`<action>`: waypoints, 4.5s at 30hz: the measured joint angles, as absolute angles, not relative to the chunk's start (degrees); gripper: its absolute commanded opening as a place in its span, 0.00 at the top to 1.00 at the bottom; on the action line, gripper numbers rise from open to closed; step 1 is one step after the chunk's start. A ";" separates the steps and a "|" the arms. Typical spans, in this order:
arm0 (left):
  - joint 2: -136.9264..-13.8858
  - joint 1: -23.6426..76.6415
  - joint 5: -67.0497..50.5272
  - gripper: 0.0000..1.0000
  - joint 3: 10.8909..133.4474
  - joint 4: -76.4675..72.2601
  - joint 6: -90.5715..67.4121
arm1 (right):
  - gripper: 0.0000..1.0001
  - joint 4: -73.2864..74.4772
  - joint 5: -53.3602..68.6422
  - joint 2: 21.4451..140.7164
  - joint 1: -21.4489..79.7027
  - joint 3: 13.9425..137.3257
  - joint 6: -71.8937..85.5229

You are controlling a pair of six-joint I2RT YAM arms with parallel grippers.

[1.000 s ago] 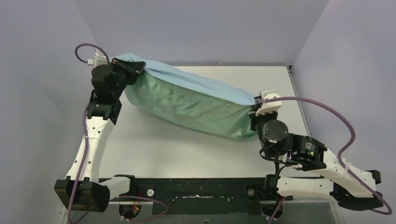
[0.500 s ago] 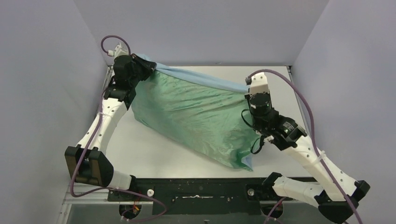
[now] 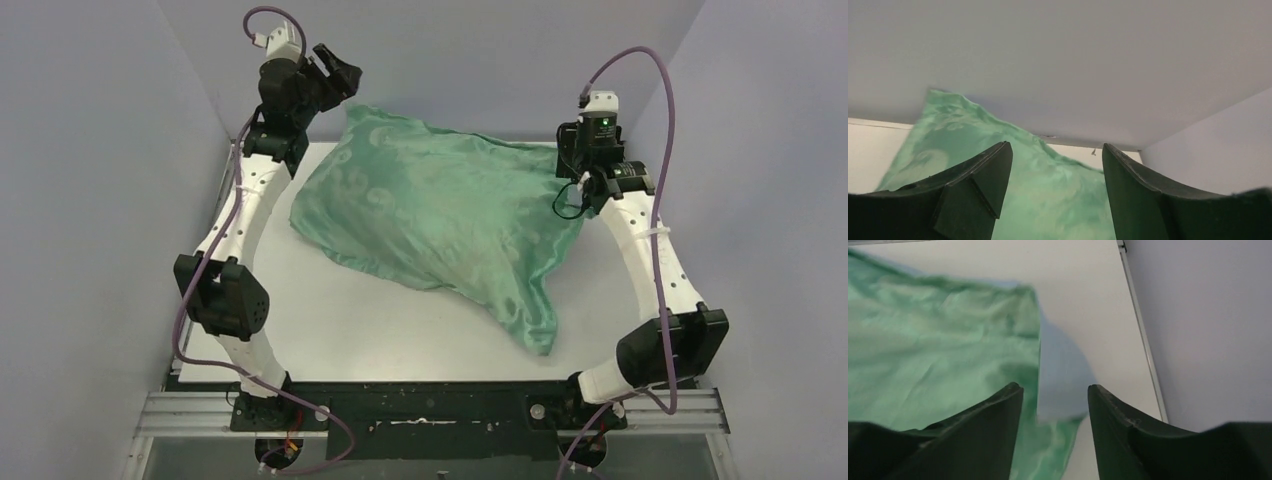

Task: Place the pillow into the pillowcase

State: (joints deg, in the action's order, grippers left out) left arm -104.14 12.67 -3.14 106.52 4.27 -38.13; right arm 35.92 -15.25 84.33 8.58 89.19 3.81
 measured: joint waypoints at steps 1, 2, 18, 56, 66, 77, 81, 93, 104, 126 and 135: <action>-103.66 12.51 -2.79 0.33 106.83 5.06 -36.86 | 0.38 36.71 -15.25 84.73 8.34 89.30 5.04; -102.80 12.32 -1.98 0.33 106.80 6.44 -35.07 | 0.34 38.09 -15.18 84.66 8.34 89.21 6.22; -96.92 12.69 7.88 0.33 82.94 20.32 -21.52 | 0.21 35.09 -7.46 70.83 8.64 70.61 17.19; -90.32 19.09 -11.31 0.93 81.49 19.53 -18.92 | 0.27 33.98 -16.45 75.83 7.99 63.86 21.26; -94.24 16.23 -8.62 0.21 80.79 32.12 -18.70 | 0.23 38.65 -13.80 72.82 11.11 67.18 20.14; -84.62 18.31 -20.18 0.21 75.46 23.81 -21.02 | 0.02 35.83 -3.22 66.04 14.44 66.76 19.51; -90.19 17.34 -25.63 0.21 71.53 18.81 -27.20 | 0.01 33.36 -3.09 67.24 13.78 63.46 19.62; -90.91 15.22 -25.43 0.20 71.20 24.99 -29.41 | 0.00 34.24 -8.16 74.67 10.26 59.11 20.27; -77.25 19.70 -16.25 0.11 78.46 35.97 -18.94 | 0.00 40.71 -6.72 58.37 17.15 61.80 20.56; -54.96 20.95 -23.92 0.10 62.52 22.44 -19.20 | 0.00 45.15 -2.09 40.84 17.15 66.22 23.88; -52.38 20.95 -20.84 0.10 62.13 22.44 -19.33 | 0.00 46.00 -2.13 39.83 17.15 66.22 25.19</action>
